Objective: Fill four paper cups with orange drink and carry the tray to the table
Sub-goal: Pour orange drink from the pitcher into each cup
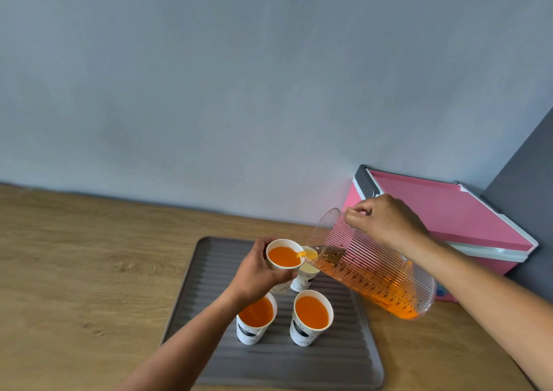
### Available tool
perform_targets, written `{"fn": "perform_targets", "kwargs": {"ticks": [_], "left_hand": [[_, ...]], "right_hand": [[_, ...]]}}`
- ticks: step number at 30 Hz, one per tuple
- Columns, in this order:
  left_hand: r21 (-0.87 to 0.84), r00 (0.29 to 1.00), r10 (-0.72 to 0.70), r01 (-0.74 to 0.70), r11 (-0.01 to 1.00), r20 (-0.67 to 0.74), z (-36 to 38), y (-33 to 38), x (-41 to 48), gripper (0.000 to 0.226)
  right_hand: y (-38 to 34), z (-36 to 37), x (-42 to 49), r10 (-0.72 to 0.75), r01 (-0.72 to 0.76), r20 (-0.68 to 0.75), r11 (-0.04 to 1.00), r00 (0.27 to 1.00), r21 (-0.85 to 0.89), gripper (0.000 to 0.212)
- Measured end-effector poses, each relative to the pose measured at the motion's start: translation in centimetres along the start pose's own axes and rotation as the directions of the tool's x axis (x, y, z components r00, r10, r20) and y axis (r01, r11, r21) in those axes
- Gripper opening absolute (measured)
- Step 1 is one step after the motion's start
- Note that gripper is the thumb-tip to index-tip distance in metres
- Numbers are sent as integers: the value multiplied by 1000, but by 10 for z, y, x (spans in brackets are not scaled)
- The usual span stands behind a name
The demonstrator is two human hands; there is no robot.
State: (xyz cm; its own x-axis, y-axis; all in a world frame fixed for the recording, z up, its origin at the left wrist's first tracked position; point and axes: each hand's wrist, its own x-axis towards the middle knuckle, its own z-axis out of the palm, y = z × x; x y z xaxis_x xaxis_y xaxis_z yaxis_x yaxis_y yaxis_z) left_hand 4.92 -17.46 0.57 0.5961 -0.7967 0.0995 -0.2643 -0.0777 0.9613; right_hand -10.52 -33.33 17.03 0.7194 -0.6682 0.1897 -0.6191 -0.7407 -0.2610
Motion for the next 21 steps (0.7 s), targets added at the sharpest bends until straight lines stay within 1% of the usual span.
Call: {"fn": "perform_targets", "kwargs": {"ticks": [13,21], "left_hand": [[10,1000,-6,5,1000,6,-1,1,0,71],[12,1000,-4,4,1000,5,-2,-2,1,71]], "right_hand": [[1,5,1,-3,3,6,1000,1000,13,39],[3,5,-1,-28,28,-5,998,1000,59,34]]}}
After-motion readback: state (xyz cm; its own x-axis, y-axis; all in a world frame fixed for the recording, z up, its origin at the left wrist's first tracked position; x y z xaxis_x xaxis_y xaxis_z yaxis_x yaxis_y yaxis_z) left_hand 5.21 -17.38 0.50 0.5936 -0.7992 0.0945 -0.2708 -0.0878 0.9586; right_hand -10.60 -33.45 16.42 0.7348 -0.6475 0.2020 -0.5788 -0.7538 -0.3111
